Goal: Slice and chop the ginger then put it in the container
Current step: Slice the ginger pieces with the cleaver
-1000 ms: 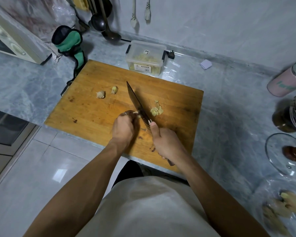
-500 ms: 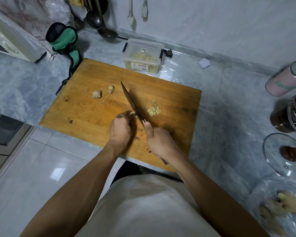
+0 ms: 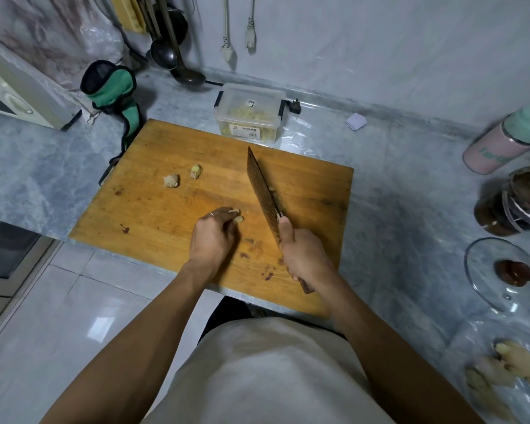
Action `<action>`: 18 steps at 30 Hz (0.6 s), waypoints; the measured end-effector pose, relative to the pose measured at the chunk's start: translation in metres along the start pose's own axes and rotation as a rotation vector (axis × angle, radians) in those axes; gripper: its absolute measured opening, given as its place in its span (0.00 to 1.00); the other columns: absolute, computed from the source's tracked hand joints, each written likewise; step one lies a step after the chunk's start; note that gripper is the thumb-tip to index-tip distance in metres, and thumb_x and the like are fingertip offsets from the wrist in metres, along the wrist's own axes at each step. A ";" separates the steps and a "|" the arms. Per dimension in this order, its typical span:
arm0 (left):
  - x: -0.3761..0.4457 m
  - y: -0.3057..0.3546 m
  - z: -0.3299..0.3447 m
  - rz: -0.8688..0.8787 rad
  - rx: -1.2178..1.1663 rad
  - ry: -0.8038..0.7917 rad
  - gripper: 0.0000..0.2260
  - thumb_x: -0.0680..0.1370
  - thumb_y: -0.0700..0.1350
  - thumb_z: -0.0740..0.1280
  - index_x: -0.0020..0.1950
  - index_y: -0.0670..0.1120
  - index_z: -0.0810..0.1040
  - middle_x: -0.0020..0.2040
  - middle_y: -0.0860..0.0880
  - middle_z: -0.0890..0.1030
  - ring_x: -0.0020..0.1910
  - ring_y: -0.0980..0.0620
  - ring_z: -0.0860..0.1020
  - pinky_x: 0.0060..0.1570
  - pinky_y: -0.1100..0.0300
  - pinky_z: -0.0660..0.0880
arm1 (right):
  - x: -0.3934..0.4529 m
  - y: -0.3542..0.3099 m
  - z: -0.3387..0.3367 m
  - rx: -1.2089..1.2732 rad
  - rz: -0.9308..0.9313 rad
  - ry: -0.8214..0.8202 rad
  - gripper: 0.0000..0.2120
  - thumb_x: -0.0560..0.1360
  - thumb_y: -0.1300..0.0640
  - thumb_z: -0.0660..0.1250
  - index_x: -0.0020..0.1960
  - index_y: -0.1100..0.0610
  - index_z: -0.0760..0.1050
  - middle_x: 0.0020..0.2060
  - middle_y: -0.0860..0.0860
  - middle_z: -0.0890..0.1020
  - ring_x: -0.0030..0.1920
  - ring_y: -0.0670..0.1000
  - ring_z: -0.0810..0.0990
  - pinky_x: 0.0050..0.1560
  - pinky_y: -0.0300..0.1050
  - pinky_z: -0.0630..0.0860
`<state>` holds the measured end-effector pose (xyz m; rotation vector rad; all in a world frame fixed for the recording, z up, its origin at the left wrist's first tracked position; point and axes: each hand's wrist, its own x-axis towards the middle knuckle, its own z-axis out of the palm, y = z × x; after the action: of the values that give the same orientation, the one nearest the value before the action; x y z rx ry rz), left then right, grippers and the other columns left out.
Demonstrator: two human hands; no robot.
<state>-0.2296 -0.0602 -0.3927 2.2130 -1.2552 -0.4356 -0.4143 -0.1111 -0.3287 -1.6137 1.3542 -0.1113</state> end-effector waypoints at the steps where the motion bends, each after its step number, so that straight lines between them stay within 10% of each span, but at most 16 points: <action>1: 0.001 0.001 -0.002 -0.005 0.000 -0.015 0.13 0.78 0.37 0.66 0.62 0.44 0.83 0.63 0.46 0.81 0.60 0.47 0.79 0.64 0.68 0.66 | 0.000 0.001 -0.001 -0.002 -0.001 0.002 0.34 0.84 0.36 0.44 0.34 0.57 0.72 0.27 0.54 0.76 0.22 0.50 0.72 0.22 0.38 0.67; 10: -0.002 0.007 -0.007 -0.243 -0.203 0.076 0.11 0.78 0.50 0.71 0.55 0.45 0.82 0.47 0.47 0.84 0.44 0.50 0.80 0.44 0.63 0.73 | -0.010 0.003 0.007 0.040 -0.033 -0.092 0.31 0.83 0.35 0.46 0.39 0.57 0.73 0.26 0.52 0.74 0.23 0.51 0.72 0.28 0.43 0.71; 18: 0.003 0.001 -0.027 0.029 0.055 -0.115 0.20 0.74 0.33 0.66 0.63 0.48 0.80 0.63 0.47 0.73 0.57 0.49 0.75 0.54 0.62 0.72 | -0.007 0.009 0.005 0.042 -0.056 -0.112 0.32 0.83 0.35 0.46 0.39 0.58 0.73 0.28 0.55 0.74 0.24 0.53 0.73 0.28 0.44 0.72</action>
<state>-0.2143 -0.0550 -0.3709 2.2403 -1.3724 -0.5287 -0.4201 -0.1013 -0.3338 -1.5993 1.2141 -0.0817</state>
